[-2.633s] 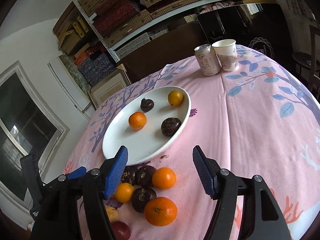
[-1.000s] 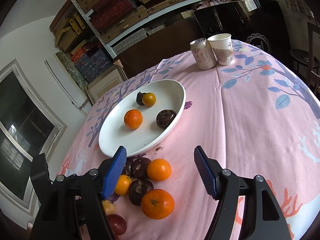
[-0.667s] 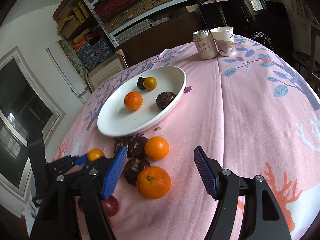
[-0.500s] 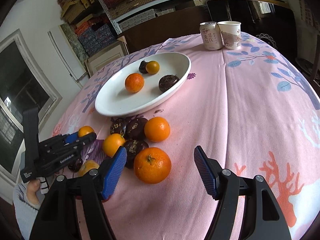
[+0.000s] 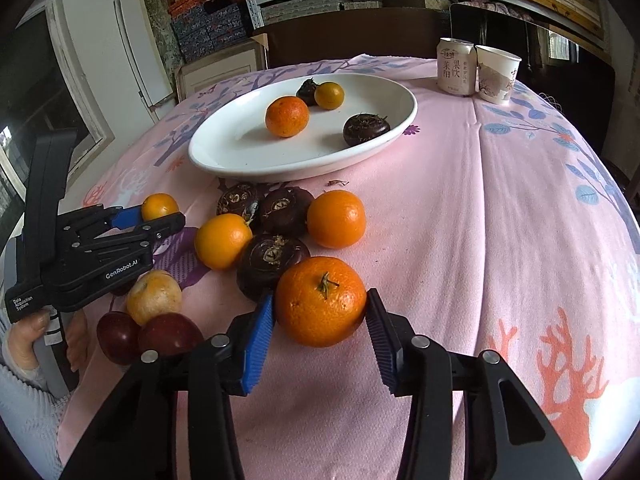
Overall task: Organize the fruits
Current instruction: 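Grasp an orange fruit with the left gripper while the right gripper grasps a leafy mandarin, then place both held fruits on the white plate and open both grippers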
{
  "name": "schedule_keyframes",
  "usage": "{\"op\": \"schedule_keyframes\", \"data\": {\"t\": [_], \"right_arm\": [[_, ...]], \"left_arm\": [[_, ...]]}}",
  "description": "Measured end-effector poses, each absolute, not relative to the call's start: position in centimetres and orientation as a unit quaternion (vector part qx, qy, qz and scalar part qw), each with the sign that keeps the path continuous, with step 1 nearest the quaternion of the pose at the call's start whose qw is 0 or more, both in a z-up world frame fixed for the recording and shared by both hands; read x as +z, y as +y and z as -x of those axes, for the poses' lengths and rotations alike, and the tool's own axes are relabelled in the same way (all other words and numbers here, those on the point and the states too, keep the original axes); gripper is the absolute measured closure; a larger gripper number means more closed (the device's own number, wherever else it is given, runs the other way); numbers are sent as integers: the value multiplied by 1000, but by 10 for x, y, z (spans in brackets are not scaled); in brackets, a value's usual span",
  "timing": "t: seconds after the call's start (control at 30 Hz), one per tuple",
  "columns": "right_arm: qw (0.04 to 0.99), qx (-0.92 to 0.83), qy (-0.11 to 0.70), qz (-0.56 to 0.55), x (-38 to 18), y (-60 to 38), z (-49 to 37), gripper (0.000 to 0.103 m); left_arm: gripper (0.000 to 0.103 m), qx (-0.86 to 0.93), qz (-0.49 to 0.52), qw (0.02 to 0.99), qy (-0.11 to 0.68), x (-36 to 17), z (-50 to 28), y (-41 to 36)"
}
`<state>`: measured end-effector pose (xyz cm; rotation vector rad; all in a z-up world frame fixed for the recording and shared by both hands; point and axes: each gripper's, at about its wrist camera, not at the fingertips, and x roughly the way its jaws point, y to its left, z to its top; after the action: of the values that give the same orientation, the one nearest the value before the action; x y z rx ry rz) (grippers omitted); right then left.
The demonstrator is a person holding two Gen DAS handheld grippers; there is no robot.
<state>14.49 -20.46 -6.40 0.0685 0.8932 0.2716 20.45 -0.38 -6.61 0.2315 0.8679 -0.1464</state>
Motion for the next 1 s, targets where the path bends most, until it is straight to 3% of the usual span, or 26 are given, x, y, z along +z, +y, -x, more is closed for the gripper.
{"op": "schedule_keyframes", "data": {"t": [0.23,0.43,0.6,0.8,0.83,0.93,1.0], "right_arm": [[899,133,410,-77,-53,-221,-146,58],[907,133,376,-135,-24,-244,-157,58],[914,136,366,-111,10,-225,-198,58],[904,143,387,-111,-12,-192,-246,57],[903,145,390,-109,-17,-189,-251,57],[913,133,372,-99,-17,-193,-250,41],[922,123,349,-116,-10,-205,-243,36]], "left_arm": [[67,-75,-82,904,413,-60,-203,3],[67,-85,-34,921,379,-23,-207,13],[67,-76,-34,927,366,2,-244,1],[67,-67,-24,918,390,-17,-283,-8],[64,-68,-26,916,395,-23,-285,-8],[23,-57,-29,919,388,-26,-283,-3],[17,-49,-21,924,378,-20,-279,3]]}}
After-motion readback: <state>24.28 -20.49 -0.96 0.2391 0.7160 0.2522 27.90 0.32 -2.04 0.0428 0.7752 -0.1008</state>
